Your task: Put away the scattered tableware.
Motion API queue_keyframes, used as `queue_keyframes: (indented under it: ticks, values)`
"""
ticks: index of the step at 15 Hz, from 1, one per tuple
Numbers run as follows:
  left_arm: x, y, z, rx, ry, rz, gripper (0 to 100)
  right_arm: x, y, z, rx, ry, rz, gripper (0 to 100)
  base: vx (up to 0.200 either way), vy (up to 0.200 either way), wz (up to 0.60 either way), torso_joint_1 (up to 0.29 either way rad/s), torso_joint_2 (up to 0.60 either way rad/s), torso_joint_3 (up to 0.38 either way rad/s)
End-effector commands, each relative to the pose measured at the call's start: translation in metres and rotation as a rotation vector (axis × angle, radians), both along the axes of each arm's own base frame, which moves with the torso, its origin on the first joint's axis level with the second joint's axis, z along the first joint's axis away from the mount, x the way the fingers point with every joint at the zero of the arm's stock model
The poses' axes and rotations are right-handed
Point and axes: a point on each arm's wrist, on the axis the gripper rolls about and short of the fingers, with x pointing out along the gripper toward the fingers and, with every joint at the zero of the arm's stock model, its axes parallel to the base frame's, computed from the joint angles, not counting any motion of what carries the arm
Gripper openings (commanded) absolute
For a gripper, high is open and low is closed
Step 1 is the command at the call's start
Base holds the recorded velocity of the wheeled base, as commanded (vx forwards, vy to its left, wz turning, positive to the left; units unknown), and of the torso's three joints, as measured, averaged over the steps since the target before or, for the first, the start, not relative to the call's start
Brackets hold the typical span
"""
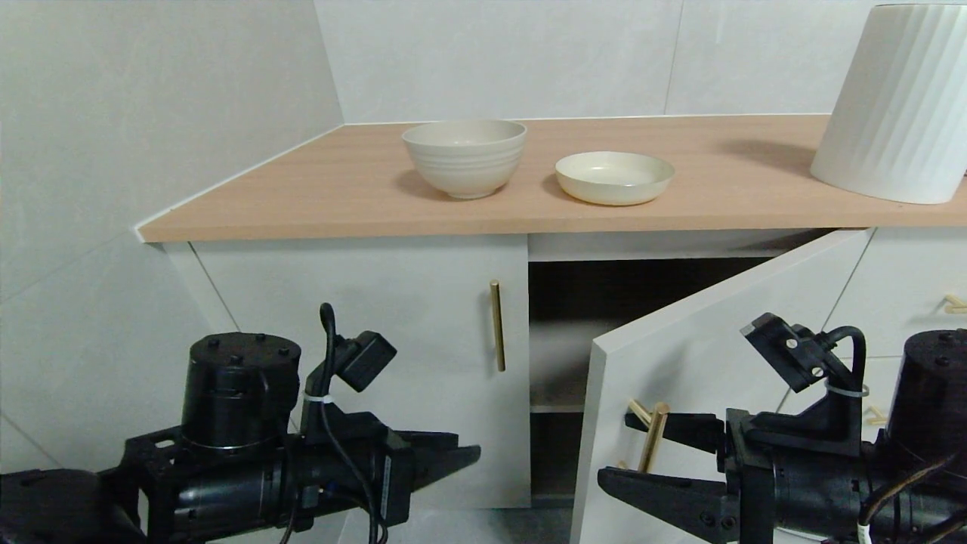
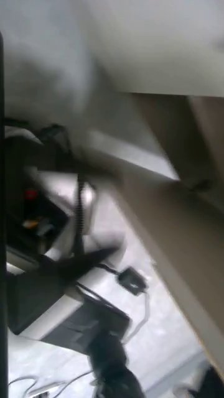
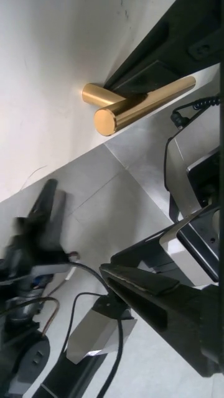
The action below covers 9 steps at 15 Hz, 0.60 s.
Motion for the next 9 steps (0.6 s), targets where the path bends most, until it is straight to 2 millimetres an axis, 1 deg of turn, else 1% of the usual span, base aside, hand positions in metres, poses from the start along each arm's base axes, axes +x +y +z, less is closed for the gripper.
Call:
queue_keyframes:
  ticks: [1,2,3,4,5,6,7,8,9]
  values:
    - [0.005,-0.004,0.012,-0.041,-0.055,0.000,0,-0.001,0.001,-0.001,-0.003,0.003,0.006,100,0.000,0.000,0.00,0.000,0.00,0.000]
    - [0.011,-0.007,0.019,-0.084,-0.087,0.007,0,-0.002,0.002,-0.002,-0.007,0.005,0.014,100,0.000,0.000,0.00,0.000,0.00,0.000]
    - [0.020,-0.013,0.021,-0.113,-0.090,0.008,0,-0.002,0.002,-0.002,-0.008,0.006,0.016,100,0.000,0.000,0.00,0.000,0.00,0.000]
    - [0.024,-0.017,0.019,-0.116,-0.088,0.001,0,-0.003,0.003,-0.002,-0.007,0.005,0.017,100,0.000,0.000,0.00,0.000,0.00,0.000]
    - [0.035,-0.026,0.005,-0.102,-0.066,-0.010,0,-0.003,0.003,-0.002,-0.007,0.005,0.017,100,0.000,0.000,0.00,0.000,0.00,0.000]
    - [0.053,-0.037,-0.004,-0.112,-0.078,-0.008,0,-0.004,0.002,-0.001,-0.004,0.000,0.016,100,0.000,0.000,0.00,0.000,0.00,0.000]
    - [0.063,-0.044,-0.006,-0.136,-0.111,-0.007,0,-0.004,0.001,0.000,-0.002,-0.002,0.016,100,0.000,0.000,0.00,0.000,0.00,0.000]
    - [0.069,-0.051,-0.005,-0.164,-0.153,-0.018,0,-0.004,0.001,0.000,-0.003,-0.003,0.013,100,0.000,0.000,0.00,0.000,0.00,0.000]
    - [0.068,-0.055,-0.005,-0.172,-0.164,-0.030,0,-0.004,0.001,0.000,-0.003,-0.003,0.010,100,0.000,0.000,0.00,0.000,0.00,0.000]
